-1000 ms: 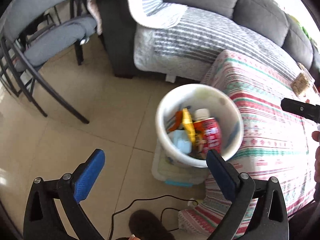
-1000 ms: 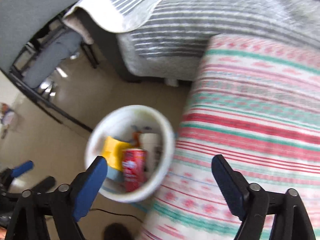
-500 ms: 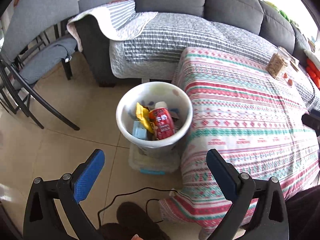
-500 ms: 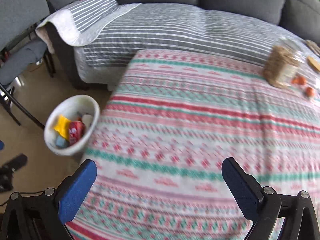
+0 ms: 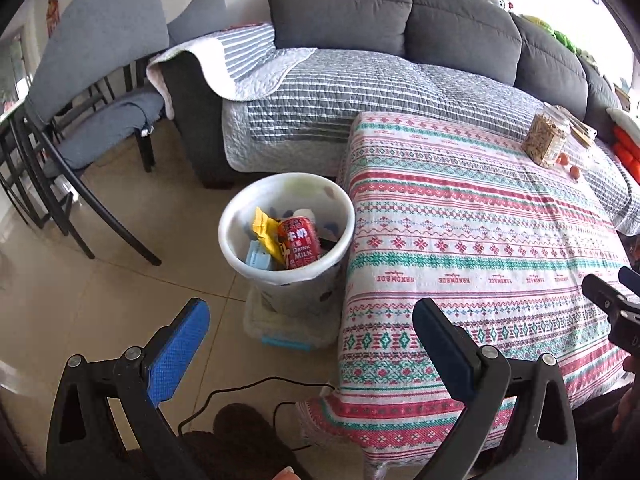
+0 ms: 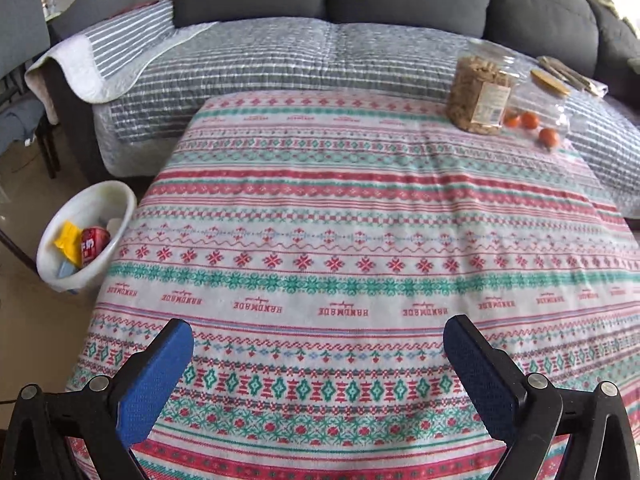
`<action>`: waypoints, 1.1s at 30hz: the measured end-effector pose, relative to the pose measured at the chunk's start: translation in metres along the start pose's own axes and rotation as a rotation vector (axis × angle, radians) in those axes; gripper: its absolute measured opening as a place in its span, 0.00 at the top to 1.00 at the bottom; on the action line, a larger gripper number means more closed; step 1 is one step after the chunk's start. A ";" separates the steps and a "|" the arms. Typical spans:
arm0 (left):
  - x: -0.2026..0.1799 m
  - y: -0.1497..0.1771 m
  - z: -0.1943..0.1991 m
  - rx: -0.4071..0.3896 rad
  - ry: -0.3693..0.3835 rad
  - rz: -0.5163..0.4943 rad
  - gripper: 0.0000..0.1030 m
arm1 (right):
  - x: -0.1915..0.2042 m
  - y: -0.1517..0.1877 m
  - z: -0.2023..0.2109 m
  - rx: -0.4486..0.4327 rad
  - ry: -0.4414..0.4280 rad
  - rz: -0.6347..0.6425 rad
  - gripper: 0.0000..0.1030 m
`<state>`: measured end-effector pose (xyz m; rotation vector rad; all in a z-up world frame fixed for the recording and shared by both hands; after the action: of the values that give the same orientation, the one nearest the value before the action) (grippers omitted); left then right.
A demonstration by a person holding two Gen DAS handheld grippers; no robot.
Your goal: Collect trash
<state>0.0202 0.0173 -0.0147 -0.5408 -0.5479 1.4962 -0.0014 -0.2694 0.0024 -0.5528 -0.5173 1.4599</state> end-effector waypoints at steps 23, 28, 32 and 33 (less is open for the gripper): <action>-0.010 0.005 0.002 -0.005 0.035 -0.003 0.00 | 0.006 -0.003 0.010 -0.041 -0.037 -0.033 0.01; -0.009 0.005 0.002 -0.003 0.039 -0.006 0.00 | 0.005 -0.004 0.010 -0.046 -0.034 -0.037 0.01; -0.009 0.005 0.002 -0.006 0.041 -0.007 0.00 | 0.005 -0.004 0.010 -0.046 -0.039 -0.040 0.01; -0.009 0.005 0.002 -0.006 0.041 -0.007 0.00 | 0.006 -0.004 0.010 -0.048 -0.039 -0.039 0.01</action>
<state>0.0155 0.0086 -0.0164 -0.5723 -0.5221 1.4746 -0.0043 -0.2634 0.0130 -0.5498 -0.5922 1.4267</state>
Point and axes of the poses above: each gripper's, at about its wrist camera, not at the fingertips, and z roughly against the way its jaws point, x to its left, y to its underside, the point moved 1 cm from there along -z, roughly the way its jaws point, and after that the axes turned 3 degrees about z, right-handed, at the moved point
